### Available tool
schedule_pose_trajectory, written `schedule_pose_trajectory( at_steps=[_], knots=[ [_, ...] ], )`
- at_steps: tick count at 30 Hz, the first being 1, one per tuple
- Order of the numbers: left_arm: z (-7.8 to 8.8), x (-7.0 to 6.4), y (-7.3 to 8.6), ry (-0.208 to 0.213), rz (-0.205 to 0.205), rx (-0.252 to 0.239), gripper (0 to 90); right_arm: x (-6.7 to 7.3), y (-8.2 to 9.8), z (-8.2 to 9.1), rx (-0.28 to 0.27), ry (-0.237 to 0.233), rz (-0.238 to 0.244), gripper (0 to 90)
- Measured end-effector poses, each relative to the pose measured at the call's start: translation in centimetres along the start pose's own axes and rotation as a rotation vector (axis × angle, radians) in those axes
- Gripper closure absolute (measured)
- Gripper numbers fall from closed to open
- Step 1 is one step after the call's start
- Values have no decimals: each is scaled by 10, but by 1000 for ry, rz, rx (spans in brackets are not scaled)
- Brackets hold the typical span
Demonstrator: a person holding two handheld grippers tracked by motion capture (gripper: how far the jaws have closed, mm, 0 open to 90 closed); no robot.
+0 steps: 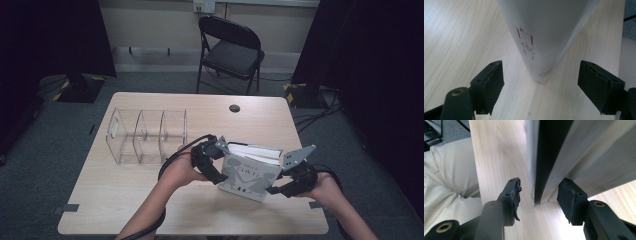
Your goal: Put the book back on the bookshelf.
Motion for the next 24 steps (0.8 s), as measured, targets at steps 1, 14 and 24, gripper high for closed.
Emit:
schedule_pose_trajectory(
  at_steps=[1,14,24],
  knots=[
    [1,0,-2,-1,1,-1,212,0,2,-1,2,-1,-3,517],
    [19,2,-21,3,-27,-10,228,-1,17,-13,8,-19,-34,516],
    [19,0,-33,-4,-77,21,227,-1,25,-22,20,-24,-34,513]
  ],
)
Point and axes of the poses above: each handheld gripper's, and its own axes: z roughly backward along the jaws, y roughly out of its underside, x roughly to its left, the point moved 9 cm from there along -z, roughly forward along the jaws, and after that the axes turned 1 degree about x, right-handed, at the moved point
